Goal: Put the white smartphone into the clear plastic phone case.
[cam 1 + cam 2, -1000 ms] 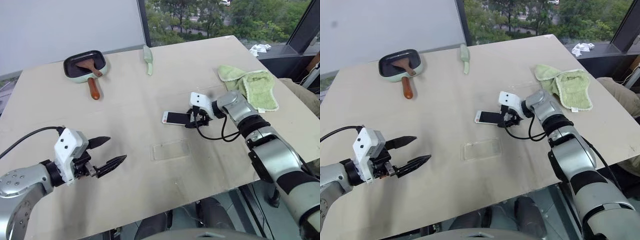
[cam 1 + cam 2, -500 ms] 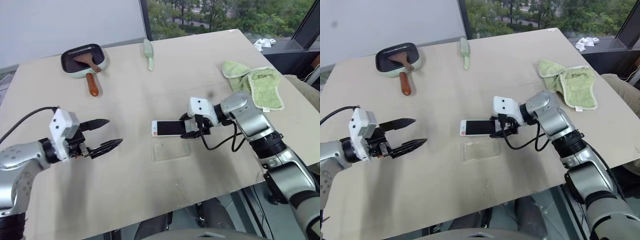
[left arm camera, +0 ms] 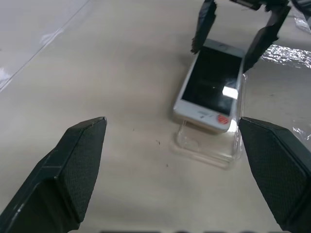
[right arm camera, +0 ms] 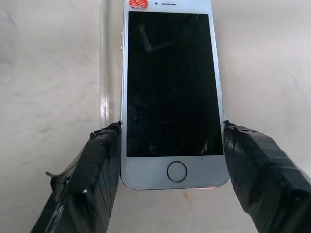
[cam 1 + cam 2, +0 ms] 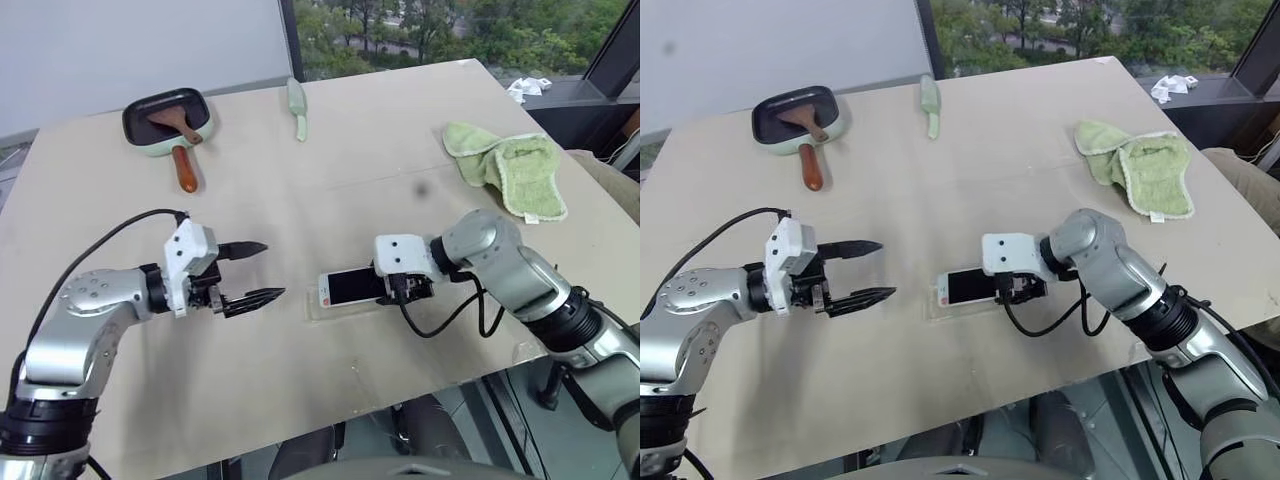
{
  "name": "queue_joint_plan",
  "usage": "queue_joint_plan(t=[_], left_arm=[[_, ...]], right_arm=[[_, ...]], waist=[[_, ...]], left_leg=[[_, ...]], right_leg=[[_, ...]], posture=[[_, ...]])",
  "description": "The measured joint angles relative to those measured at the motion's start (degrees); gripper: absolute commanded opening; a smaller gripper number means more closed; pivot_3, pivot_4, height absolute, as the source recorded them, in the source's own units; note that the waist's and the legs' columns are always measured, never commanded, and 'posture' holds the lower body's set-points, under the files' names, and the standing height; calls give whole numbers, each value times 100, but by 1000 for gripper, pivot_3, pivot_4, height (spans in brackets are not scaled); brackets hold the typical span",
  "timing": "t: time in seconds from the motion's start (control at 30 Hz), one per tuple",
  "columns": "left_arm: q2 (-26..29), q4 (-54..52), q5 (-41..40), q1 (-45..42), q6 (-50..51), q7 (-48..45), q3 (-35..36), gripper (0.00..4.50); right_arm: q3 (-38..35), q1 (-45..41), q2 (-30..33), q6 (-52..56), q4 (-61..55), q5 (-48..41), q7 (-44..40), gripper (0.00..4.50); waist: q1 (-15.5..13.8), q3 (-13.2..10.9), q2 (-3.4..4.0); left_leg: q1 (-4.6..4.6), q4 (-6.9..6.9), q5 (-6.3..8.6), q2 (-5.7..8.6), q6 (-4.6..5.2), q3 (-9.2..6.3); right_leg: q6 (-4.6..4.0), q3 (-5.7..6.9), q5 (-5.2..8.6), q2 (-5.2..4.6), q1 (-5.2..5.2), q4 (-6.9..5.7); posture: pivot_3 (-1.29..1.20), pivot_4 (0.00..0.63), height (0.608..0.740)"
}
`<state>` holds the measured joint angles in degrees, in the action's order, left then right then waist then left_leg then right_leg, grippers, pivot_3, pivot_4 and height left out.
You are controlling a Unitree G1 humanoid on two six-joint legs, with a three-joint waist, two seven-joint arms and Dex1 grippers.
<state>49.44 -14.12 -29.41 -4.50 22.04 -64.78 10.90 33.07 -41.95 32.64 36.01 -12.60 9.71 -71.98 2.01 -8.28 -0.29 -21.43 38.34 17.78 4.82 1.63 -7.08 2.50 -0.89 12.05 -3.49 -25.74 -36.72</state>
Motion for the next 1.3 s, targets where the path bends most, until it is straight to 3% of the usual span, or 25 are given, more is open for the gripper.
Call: queue_joint_plan(t=[0.23, 0.37, 0.43, 0.6, 0.77, 1.1, 1.3], left_arm=[[-18, -5, 367, -90, -269, 20, -419, 4500], [-360, -131, 513, -230, -347, 223, -770, 4500], [-465, -171, 483, -249, -225, 263, -922, 4248], [-536, -205, 236, -441, 14, 141, -968, 2305], [-544, -205, 252, -442, 4, -67, -1232, 82], [-674, 166, 803, -638, -339, -154, -1805, 82], [-1048, 611, 1144, -647, -614, 95, -2016, 82]], right_arm=[[232, -4, 176, -60, -283, 132, -21, 2793], [270, -10, 201, -116, -338, 136, -47, 2793], [273, -10, 202, -118, -339, 134, -54, 2793], [289, -10, 232, -119, -341, 131, -58, 2793], [290, -10, 248, -116, -342, 130, -60, 2793], [319, -10, 261, -24, -428, 128, -82, 2793], [364, -10, 272, 34, -478, 135, -82, 2793]], waist=[[-6, 0, -1], [-18, 2, -4], [-19, 2, -4], [-15, 3, -5], [-17, 4, -6], [-23, 5, -7], [-28, 11, -16]], left_leg=[[0, 3, 0, 0, 0, -1], [0, 7, 0, 2, 0, -1], [0, 6, 0, 2, 0, -1], [0, 11, 0, 2, 1, 1], [0, 11, 0, 2, 0, -1], [0, 14, 0, 3, 1, 0], [0, 17, -1, 3, 1, -1]], right_leg=[[0, 1, 0, 0, 1, -2], [1, 1, 0, -1, 3, -2], [1, 1, 0, 0, 2, -3], [1, 0, 0, 0, 2, -7], [1, 1, 0, -1, 3, -7], [1, 2, 0, 0, 3, -8], [1, 3, -1, -1, 4, -10]], posture=[[0, 150, 740], [0, 150, 740], [0, 150, 740], [0, 150, 740], [0, 150, 740], [0, 150, 740], [0, 150, 740]])
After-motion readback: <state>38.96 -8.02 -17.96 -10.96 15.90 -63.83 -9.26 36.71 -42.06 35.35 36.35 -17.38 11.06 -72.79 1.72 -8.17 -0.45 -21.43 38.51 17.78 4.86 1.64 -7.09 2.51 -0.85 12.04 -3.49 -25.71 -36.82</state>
